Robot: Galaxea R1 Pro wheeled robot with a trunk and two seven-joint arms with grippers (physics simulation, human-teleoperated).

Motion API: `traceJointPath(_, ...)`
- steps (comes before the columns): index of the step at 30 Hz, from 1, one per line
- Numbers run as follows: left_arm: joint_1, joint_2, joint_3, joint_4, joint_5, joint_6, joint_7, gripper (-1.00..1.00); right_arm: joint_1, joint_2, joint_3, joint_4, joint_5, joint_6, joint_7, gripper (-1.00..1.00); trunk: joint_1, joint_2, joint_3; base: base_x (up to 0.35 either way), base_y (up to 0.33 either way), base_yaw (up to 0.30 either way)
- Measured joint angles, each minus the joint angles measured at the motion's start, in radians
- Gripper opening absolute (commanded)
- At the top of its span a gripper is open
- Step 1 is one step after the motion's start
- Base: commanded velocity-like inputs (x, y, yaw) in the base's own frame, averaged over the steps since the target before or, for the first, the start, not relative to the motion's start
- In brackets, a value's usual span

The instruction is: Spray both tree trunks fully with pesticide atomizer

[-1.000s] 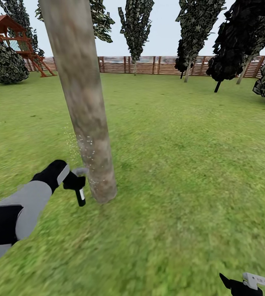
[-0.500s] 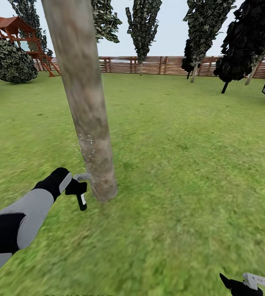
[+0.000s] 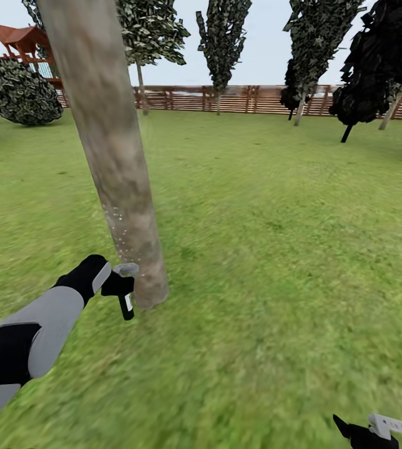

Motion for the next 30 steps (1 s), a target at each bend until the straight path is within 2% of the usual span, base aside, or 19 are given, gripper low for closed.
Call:
traceJointPath(7, 0.0, 0.0, 0.0, 0.0, -0.001, 0.0, 0.001, -1.0, 0.0, 0.0, 0.0, 0.0, 0.0, 0.0, 0.0, 1.0, 0.0, 0.0, 0.0, 0.128, -0.271, 0.205)
traceJointPath(23, 0.001, 0.0, 0.0, 0.001, -0.001, 0.0, 0.003, -1.0, 0.0, 0.0, 0.0, 0.0, 0.0, 0.0, 0.0, 1.0, 0.0, 0.0, 0.0, -0.049, -0.263, 0.004)
traceJointPath(30, 0.001, 0.0, 0.0, 0.001, -0.003, 0.0, 0.003, -1.0, 0.0, 0.0, 0.0, -0.001, 0.0, 0.0, 0.0, 1.0, 0.0, 0.0, 0.0, 0.122, -0.265, 0.222)
